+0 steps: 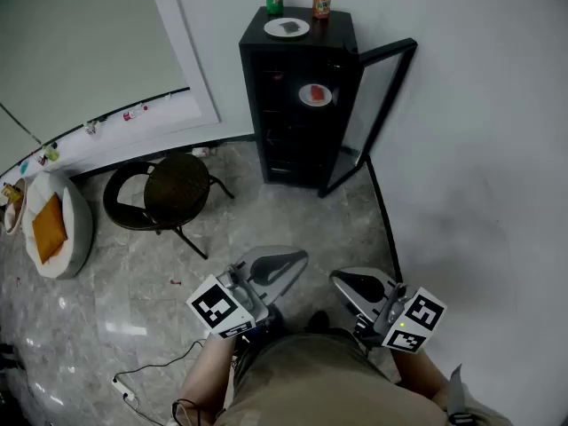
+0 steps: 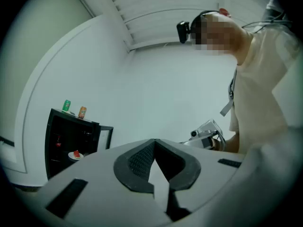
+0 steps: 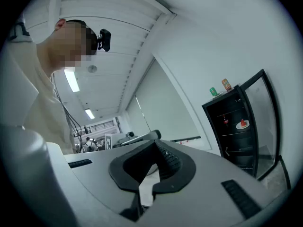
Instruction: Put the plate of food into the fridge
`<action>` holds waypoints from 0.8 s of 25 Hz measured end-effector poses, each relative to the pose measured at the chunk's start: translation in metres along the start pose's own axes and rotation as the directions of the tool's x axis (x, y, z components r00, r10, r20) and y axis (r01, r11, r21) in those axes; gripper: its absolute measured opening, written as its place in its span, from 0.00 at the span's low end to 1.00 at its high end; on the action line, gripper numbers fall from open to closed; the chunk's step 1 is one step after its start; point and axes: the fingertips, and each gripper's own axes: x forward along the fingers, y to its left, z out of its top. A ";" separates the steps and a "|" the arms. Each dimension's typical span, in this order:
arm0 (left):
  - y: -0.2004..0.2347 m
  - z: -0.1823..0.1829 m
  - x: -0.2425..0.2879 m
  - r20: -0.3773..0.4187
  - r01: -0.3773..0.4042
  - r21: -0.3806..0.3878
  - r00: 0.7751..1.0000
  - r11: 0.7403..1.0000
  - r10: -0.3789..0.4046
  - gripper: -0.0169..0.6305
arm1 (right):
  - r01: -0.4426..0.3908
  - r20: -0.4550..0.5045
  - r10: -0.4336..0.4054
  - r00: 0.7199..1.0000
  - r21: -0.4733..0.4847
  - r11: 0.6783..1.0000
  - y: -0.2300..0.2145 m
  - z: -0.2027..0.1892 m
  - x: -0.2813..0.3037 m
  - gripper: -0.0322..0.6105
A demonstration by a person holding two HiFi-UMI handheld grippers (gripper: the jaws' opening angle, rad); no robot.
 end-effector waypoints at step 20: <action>0.022 0.021 -0.076 -0.026 -0.171 0.013 0.985 0.985 0.172 0.04 | -0.001 -0.029 0.003 1.000 0.045 0.999 0.019 -0.004 0.033 0.08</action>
